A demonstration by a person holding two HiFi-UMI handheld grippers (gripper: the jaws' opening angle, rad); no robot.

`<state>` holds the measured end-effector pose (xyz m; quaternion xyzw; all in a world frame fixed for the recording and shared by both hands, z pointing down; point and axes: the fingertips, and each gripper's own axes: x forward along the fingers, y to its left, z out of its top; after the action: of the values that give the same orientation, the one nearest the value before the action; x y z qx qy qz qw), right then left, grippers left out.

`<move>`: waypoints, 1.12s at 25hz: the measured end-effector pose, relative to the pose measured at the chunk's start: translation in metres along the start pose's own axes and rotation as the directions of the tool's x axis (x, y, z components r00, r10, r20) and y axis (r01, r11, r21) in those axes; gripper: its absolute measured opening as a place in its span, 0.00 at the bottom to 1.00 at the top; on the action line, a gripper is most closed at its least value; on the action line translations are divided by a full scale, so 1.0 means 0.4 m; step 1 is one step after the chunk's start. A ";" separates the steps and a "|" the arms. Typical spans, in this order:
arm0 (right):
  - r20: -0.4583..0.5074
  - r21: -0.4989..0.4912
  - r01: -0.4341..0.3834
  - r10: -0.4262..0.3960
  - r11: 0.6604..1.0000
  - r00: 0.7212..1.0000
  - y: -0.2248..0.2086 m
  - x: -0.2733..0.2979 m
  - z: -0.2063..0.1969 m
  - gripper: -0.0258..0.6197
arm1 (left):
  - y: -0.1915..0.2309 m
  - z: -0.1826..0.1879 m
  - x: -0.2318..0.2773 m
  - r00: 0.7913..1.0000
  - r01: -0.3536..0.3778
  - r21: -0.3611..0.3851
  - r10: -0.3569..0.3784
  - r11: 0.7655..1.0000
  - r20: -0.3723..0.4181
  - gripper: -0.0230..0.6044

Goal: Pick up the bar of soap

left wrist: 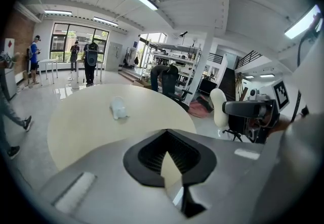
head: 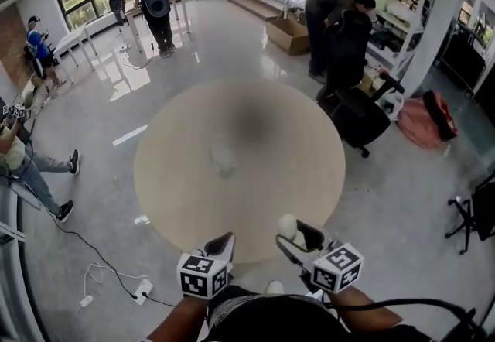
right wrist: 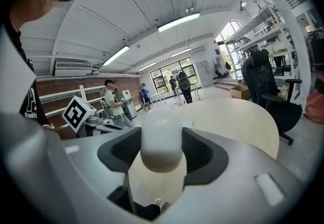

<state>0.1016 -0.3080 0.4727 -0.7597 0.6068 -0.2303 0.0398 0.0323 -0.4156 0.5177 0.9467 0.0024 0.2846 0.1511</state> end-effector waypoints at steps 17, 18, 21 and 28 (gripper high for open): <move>0.052 0.043 0.009 -0.012 0.999 0.999 0.034 -0.166 -0.042 0.45 | -0.188 -0.018 -0.066 0.999 0.042 0.100 -0.039 0.994 -0.025 0.05; 0.052 0.065 0.016 -0.019 0.998 0.998 0.048 -0.164 -0.045 0.45 | -0.184 -0.019 -0.077 0.998 0.054 0.105 -0.051 0.993 -0.032 0.05; 0.047 0.072 0.052 -0.055 0.996 0.997 0.076 -0.164 -0.059 0.45 | -0.169 -0.024 -0.096 0.996 0.082 0.116 -0.079 0.990 -0.035 0.05; 0.049 0.052 0.079 -0.082 0.996 0.995 0.089 -0.143 -0.081 0.45 | -0.125 -0.045 -0.093 0.996 0.089 0.101 -0.088 0.991 -0.020 0.05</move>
<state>0.0476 -0.2563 0.4722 -0.7879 0.5686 -0.2274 0.0649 -0.0045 -0.3662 0.4976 0.9499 0.0601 0.2844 0.1150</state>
